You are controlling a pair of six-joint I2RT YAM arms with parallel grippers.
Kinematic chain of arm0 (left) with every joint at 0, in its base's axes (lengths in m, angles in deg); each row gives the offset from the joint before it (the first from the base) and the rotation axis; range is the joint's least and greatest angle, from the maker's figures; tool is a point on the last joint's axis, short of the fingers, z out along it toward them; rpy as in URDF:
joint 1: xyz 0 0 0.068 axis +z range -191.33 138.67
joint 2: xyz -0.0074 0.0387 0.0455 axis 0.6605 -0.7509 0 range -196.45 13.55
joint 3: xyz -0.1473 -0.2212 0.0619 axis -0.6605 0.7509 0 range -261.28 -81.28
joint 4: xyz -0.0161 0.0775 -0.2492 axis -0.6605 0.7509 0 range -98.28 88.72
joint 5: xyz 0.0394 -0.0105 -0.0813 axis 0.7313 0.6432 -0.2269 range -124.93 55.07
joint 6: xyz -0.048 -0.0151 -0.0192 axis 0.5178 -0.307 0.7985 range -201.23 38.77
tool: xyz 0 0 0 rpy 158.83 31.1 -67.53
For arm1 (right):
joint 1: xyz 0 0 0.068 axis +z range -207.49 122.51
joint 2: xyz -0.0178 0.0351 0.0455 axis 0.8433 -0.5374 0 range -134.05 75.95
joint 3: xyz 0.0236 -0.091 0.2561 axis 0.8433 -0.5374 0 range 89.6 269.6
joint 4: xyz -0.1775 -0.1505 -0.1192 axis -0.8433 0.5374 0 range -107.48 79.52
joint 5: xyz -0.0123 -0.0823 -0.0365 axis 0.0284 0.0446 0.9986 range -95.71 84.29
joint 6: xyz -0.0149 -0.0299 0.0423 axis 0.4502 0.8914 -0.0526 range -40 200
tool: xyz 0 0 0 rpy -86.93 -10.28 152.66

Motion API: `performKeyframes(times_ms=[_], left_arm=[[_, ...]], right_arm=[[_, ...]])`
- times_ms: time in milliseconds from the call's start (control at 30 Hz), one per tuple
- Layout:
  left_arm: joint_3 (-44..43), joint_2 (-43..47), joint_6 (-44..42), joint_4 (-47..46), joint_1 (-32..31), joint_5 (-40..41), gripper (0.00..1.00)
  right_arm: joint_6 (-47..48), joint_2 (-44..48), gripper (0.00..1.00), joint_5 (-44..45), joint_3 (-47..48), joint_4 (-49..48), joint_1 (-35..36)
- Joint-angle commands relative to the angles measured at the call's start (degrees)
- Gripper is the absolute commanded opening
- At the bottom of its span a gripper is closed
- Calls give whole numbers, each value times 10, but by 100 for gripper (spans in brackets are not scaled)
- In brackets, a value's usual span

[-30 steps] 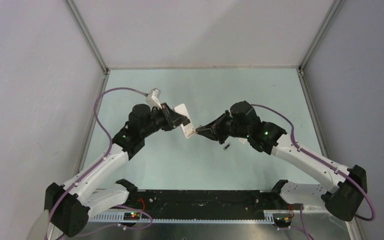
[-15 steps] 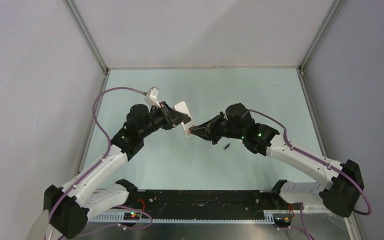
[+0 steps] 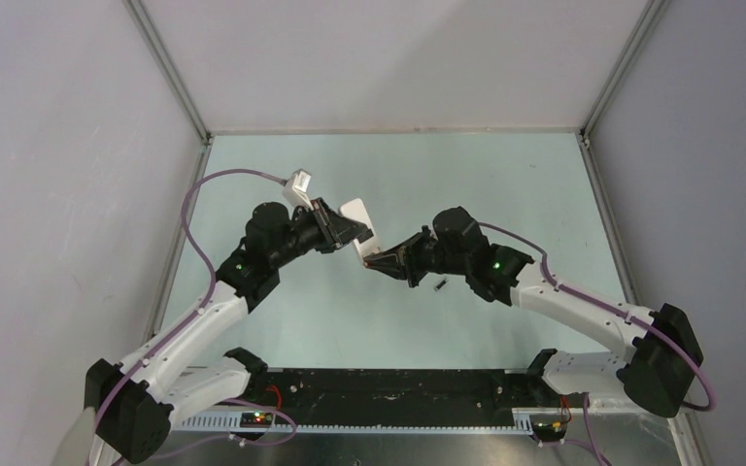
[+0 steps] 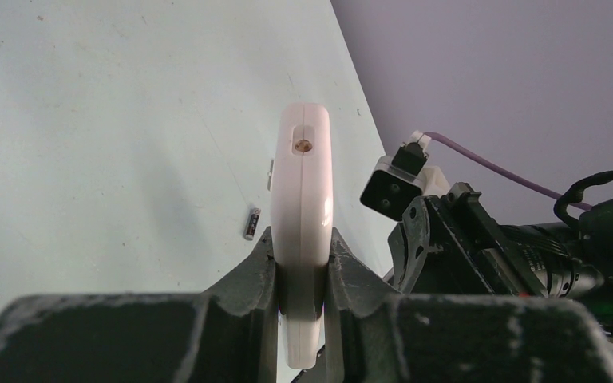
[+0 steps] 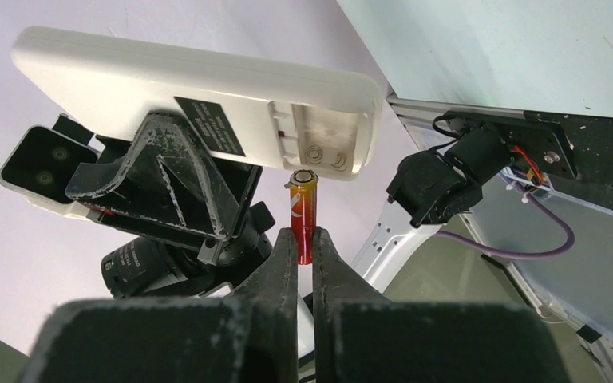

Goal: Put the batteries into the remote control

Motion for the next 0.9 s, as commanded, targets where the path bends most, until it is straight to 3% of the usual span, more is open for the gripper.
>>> performKeyframes(times_ms=[0, 867], left_arm=[[-15, 16, 8, -26, -2, -7, 0], [-42, 11, 11, 43, -2, -15, 0]], right_arm=[[-24, -7, 0, -14, -9, -31, 4], [-33, -23, 0, -4, -24, -20, 2]])
